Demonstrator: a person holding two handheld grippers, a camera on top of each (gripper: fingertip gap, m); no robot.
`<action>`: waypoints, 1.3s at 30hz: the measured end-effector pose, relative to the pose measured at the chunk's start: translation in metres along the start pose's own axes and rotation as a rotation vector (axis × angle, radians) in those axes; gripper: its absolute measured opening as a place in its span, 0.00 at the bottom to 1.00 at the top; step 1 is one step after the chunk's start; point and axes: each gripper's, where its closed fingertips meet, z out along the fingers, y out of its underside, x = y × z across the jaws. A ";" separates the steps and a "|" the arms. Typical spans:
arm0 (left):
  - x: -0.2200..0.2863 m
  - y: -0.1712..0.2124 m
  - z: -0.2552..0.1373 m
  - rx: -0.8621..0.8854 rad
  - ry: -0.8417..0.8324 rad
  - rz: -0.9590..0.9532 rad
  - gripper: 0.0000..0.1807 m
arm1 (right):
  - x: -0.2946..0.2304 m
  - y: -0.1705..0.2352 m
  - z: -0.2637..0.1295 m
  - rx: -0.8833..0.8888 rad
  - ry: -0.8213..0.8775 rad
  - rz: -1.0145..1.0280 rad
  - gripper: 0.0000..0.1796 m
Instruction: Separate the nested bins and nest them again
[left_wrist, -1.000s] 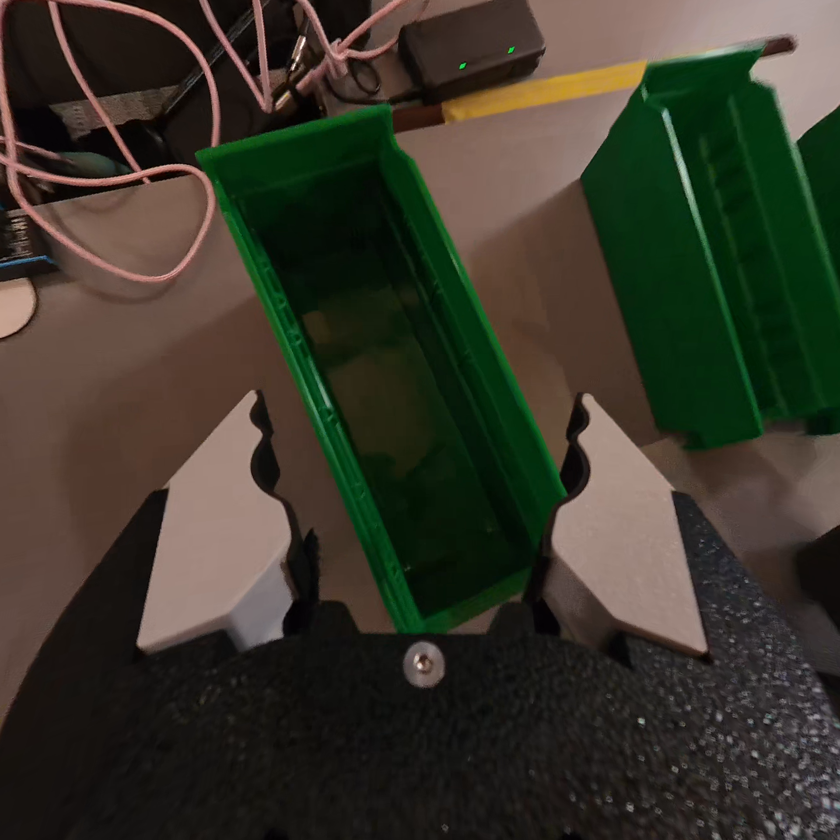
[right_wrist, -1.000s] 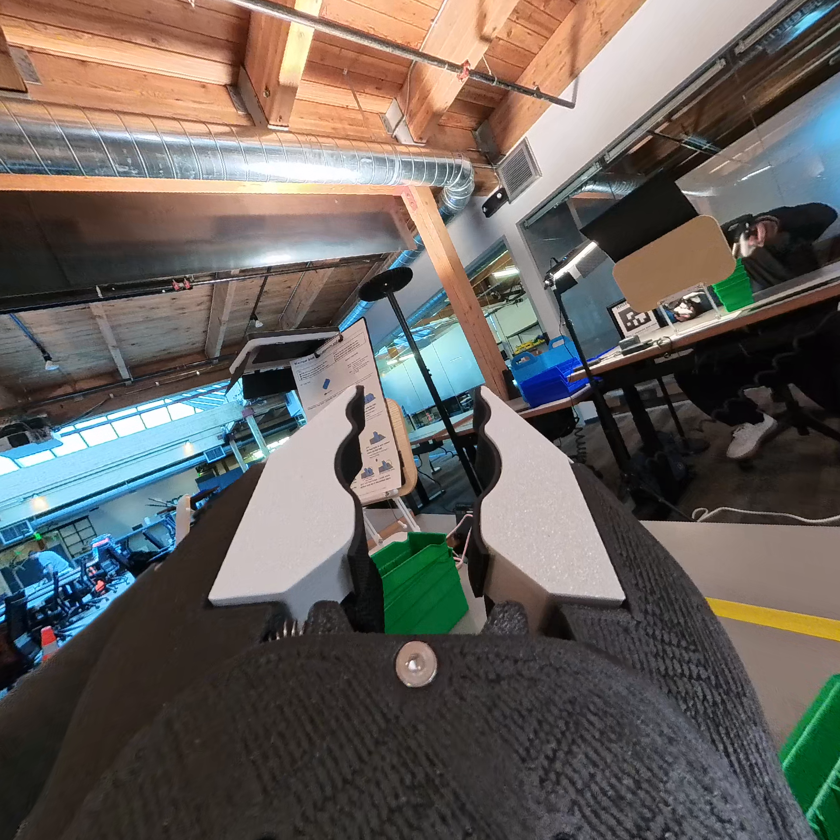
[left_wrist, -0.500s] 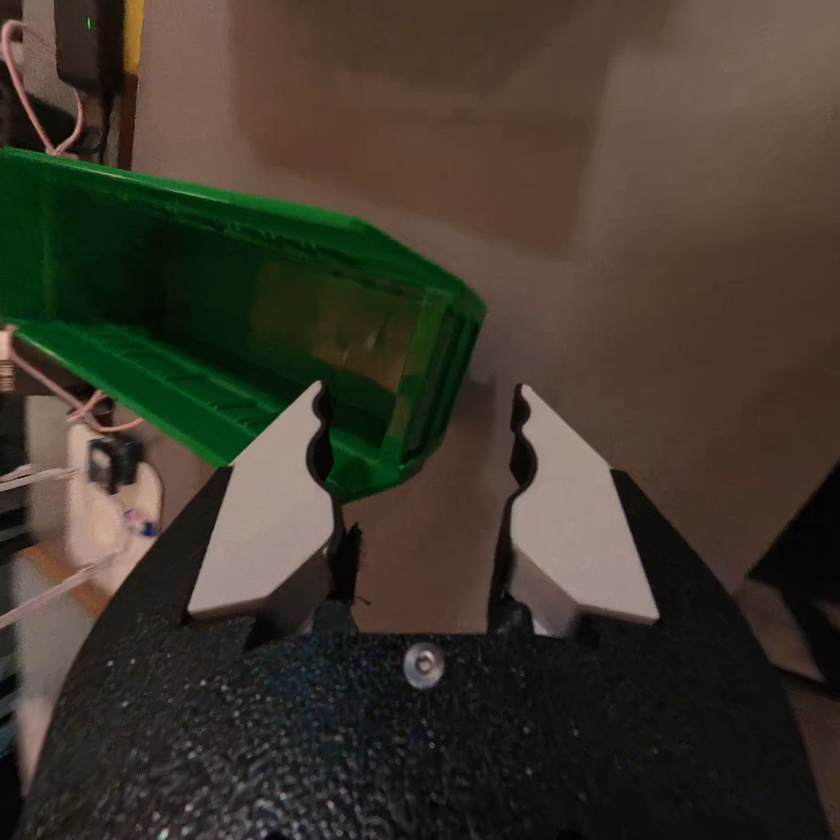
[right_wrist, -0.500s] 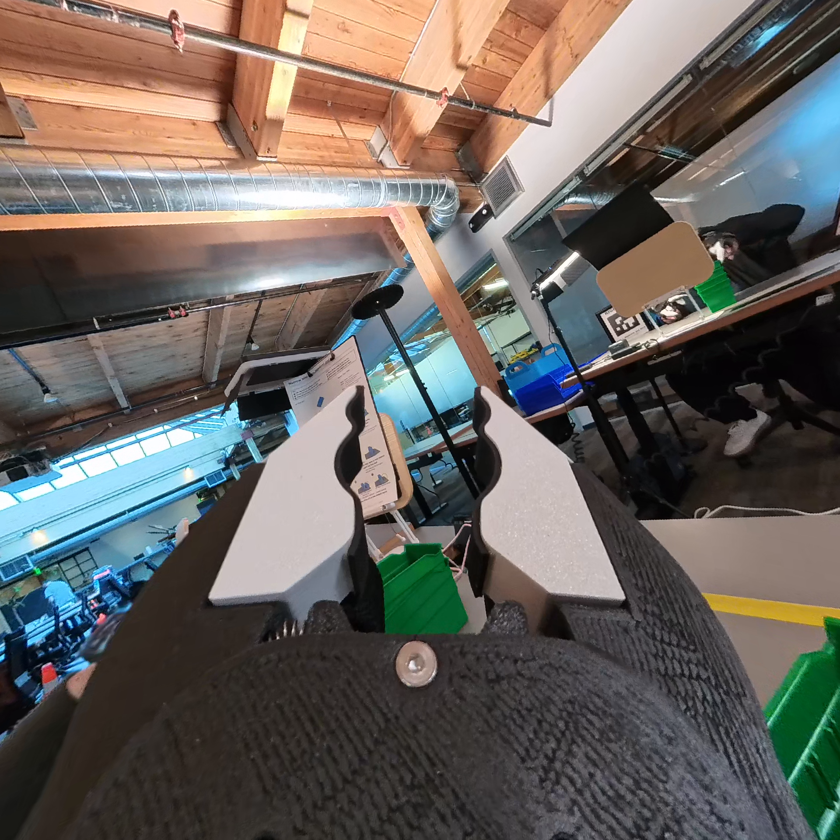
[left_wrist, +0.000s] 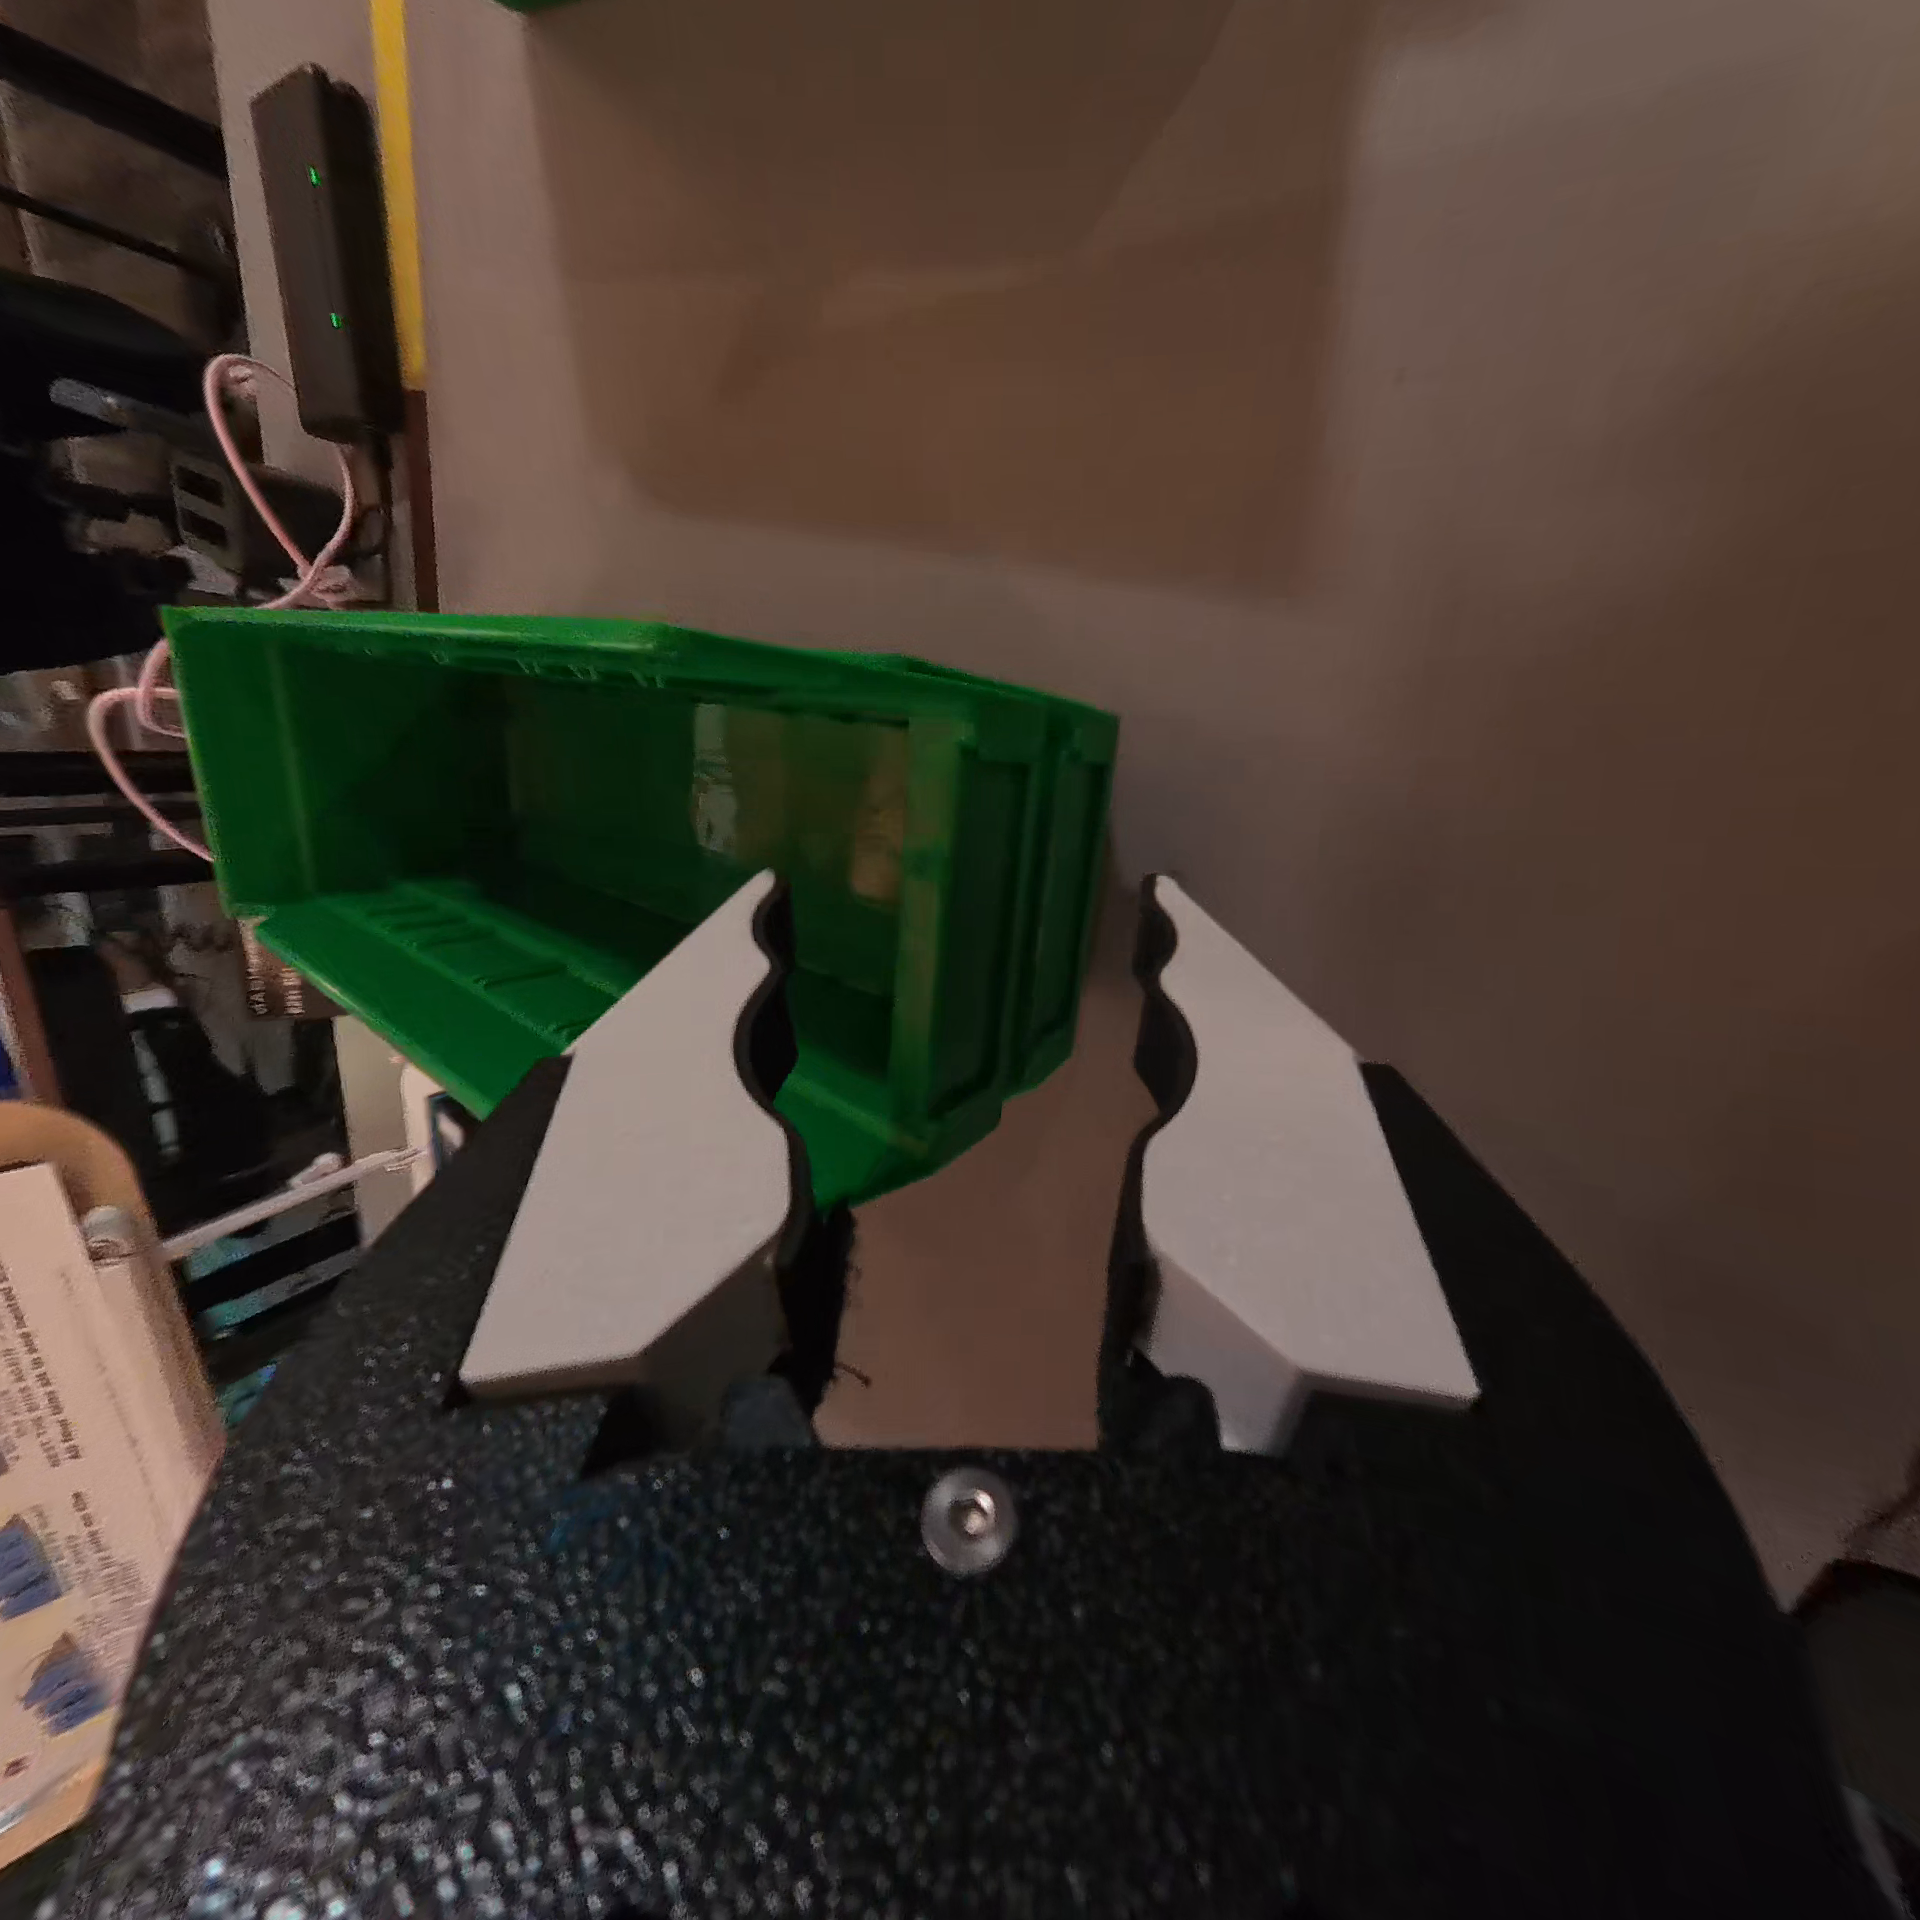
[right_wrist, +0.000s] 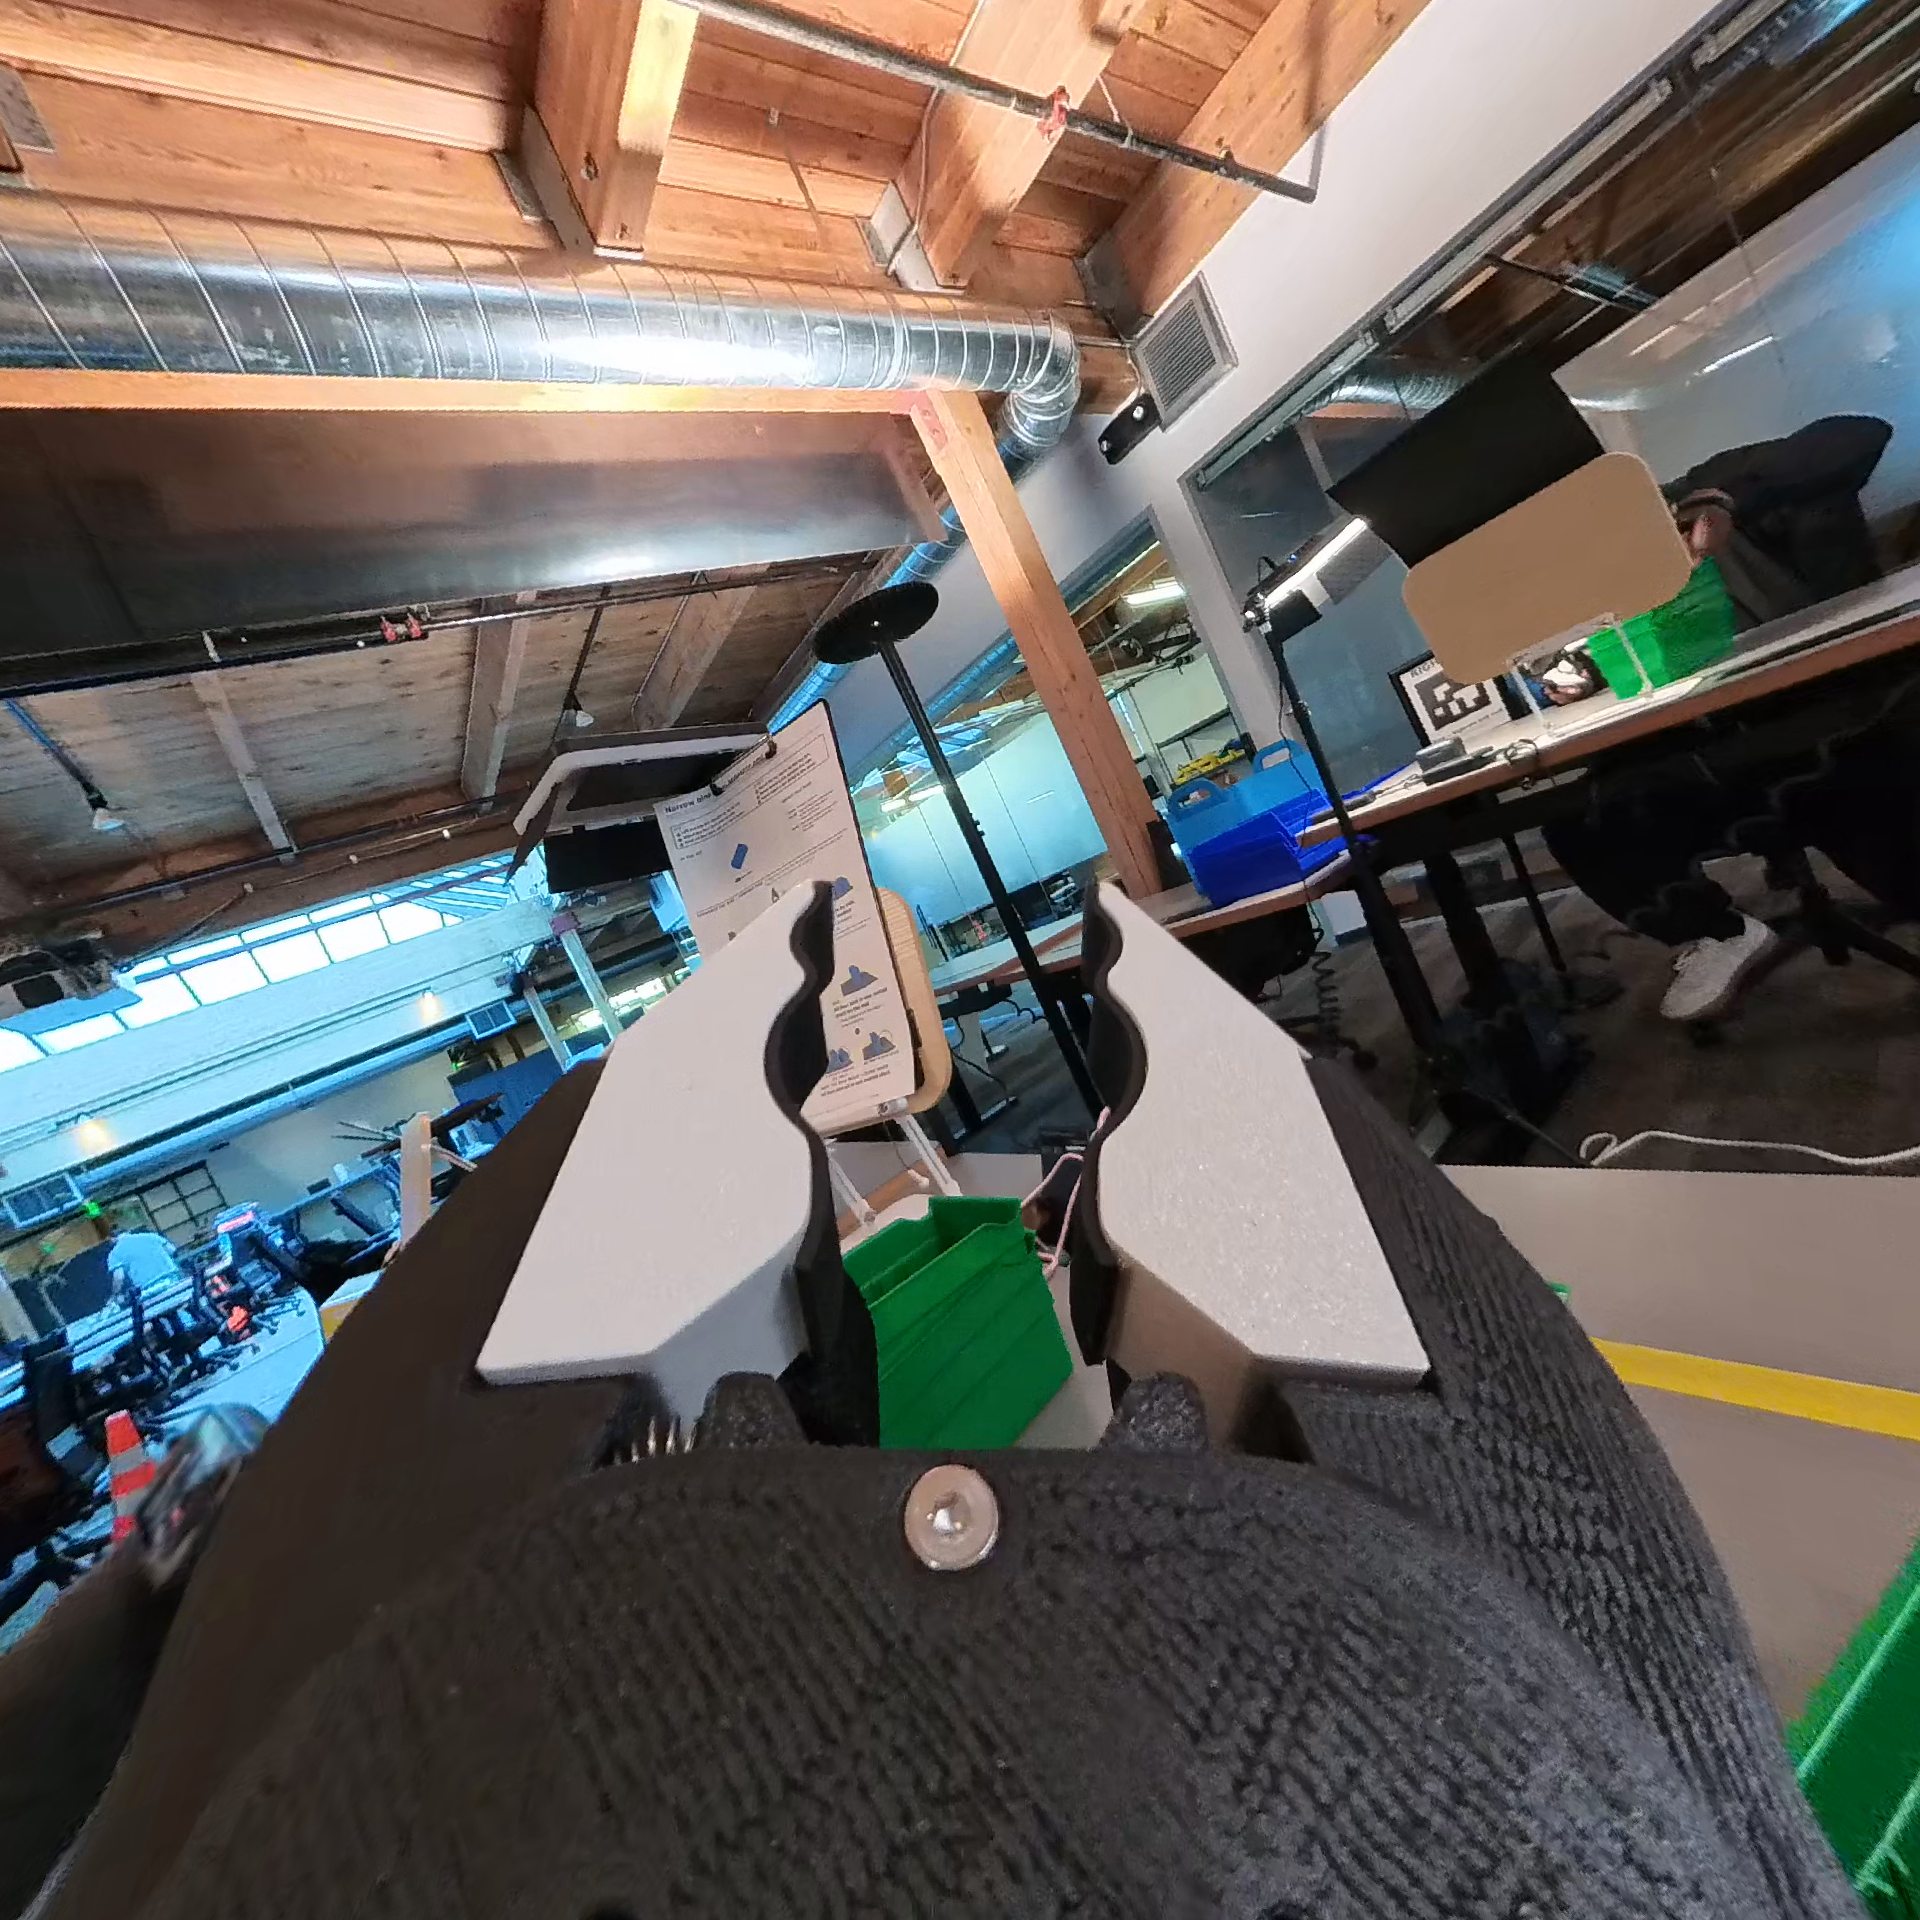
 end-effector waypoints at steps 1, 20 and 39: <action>-0.001 0.001 0.004 -0.018 -0.012 0.028 0.34 | 0.000 0.001 0.000 -0.002 -0.001 0.000 0.26; -0.001 0.003 0.022 -0.004 -0.154 0.091 0.14 | 0.005 -0.004 -0.004 0.015 0.008 0.010 0.26; 0.001 0.008 0.029 0.015 -0.205 0.109 0.15 | 0.004 0.006 0.003 -0.020 0.009 0.005 0.26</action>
